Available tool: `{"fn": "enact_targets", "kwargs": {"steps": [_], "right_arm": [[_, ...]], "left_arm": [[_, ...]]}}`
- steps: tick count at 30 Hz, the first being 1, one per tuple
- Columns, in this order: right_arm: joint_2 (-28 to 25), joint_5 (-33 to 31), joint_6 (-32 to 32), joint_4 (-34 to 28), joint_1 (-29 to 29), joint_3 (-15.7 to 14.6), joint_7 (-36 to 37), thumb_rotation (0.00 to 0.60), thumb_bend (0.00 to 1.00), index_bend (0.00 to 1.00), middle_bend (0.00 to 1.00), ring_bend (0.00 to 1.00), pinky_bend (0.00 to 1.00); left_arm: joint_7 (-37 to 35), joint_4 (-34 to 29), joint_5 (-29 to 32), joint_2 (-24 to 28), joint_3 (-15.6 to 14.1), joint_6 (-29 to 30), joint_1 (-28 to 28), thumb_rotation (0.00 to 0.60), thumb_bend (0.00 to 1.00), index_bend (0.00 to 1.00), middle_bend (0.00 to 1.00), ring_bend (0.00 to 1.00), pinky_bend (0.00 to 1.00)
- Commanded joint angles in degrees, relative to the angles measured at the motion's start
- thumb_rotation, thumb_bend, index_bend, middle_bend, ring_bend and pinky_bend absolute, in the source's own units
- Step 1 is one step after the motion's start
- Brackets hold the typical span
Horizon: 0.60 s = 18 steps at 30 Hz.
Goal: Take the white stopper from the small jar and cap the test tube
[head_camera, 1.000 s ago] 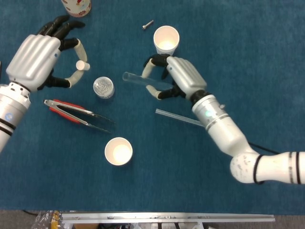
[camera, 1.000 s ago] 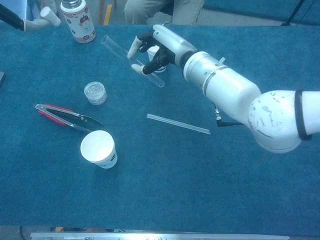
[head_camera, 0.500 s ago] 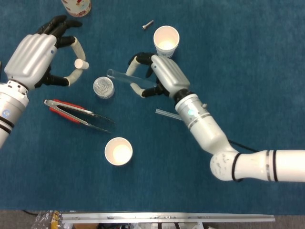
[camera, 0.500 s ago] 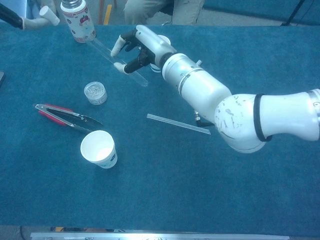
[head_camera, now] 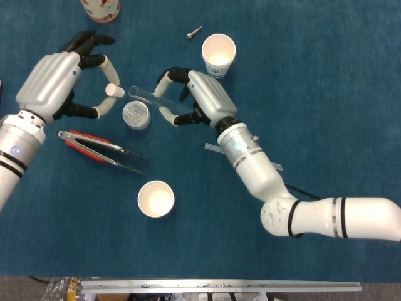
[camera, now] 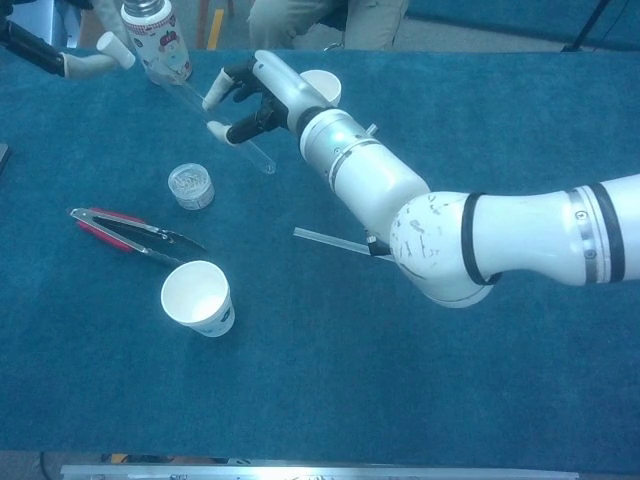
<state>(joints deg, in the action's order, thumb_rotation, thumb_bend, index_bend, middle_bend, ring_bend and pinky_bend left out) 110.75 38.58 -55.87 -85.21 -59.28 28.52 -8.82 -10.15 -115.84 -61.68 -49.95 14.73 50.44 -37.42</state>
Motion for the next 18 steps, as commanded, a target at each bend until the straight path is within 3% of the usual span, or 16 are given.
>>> {"fn": "enact_targets", "kwargs": {"steps": [1,18], "right_arm": [[0.31,-0.06,0.15,0.34,-0.18,0.08,0.09,0.600,0.36,0.61,0.34,0.22,0.43],[0.93,-0.04,0.47,0.53,-0.48,0.47,0.34,0.600,0.36,0.61,0.34,0.22,0.43]], "left_arm": [[-0.10,0.18,0.27,-0.55,0.00,-0.11,-0.19,0.600,0.38,0.57,0.13,0.00,0.02],[0.54,0.78,1.64,-2.30,0.11,-0.58,-1.28,0.600,0.39,0.57,0.13,0.00,0.02]]}}
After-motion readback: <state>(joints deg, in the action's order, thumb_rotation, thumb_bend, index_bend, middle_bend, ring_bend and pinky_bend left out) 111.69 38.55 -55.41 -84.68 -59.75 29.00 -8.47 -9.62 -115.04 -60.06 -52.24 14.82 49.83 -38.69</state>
